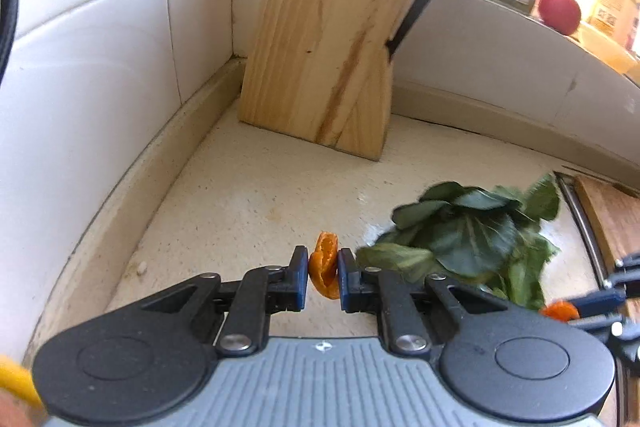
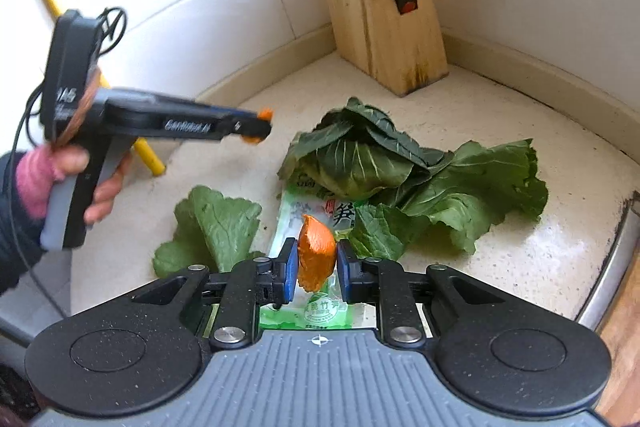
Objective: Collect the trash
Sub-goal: 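Grasp an orange peel piece with the left gripper while the right gripper grasps another, then carry both held orange peels over the black bin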
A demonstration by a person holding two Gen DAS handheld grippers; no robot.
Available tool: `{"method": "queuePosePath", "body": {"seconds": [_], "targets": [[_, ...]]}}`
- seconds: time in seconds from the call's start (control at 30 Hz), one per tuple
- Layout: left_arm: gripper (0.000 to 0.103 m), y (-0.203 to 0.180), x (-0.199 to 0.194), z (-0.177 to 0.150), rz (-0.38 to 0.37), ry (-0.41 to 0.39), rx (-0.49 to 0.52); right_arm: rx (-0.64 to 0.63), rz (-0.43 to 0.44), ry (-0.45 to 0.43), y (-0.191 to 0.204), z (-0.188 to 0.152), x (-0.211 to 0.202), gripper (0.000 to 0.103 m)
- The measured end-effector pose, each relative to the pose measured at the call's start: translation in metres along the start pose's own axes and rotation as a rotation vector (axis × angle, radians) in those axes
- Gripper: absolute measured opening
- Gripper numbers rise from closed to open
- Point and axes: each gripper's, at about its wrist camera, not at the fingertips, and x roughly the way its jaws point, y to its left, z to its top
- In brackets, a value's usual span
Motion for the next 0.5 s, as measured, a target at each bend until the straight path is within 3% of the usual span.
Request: {"method": "queuePosePath", "body": {"seconds": [0.5], "targets": [[0.014, -0.030, -0.085, -0.037, -0.014, -0.061, -0.031, -0.003, 0.035, -0.044, 0.028, -0.002, -0.028, 0.027]]}}
